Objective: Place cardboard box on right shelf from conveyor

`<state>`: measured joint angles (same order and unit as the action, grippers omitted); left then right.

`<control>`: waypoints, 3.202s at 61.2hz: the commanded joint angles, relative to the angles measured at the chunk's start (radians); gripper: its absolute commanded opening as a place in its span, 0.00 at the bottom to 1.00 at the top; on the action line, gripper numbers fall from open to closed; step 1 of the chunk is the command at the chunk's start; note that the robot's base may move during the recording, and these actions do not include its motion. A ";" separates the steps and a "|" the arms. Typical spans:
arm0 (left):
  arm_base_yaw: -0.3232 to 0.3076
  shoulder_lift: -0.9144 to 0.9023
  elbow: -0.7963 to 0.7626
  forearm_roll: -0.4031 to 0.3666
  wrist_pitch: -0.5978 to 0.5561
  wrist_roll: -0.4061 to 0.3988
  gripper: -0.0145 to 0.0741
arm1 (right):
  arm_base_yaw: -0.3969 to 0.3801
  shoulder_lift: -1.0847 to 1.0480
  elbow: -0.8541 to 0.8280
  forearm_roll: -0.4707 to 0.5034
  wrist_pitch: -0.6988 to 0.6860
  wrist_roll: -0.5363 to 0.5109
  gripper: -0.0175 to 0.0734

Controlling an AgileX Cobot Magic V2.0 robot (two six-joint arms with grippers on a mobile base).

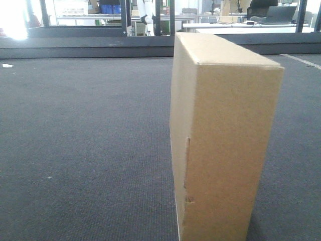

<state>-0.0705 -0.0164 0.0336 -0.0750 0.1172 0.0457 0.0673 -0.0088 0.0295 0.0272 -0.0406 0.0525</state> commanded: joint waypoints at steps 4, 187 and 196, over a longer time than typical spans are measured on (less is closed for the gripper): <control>-0.001 -0.005 0.006 -0.008 -0.084 0.000 0.03 | -0.005 -0.020 -0.004 -0.009 -0.091 -0.002 0.25; -0.001 -0.005 0.006 -0.008 -0.084 0.000 0.03 | 0.670 1.495 -1.560 -0.262 1.134 0.775 0.88; -0.001 -0.005 0.006 -0.008 -0.084 0.000 0.03 | 0.670 1.499 -1.560 -0.256 1.132 0.775 0.88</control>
<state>-0.0705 -0.0164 0.0336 -0.0750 0.1172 0.0457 0.7389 1.5263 -1.4914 -0.2021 1.1316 0.8248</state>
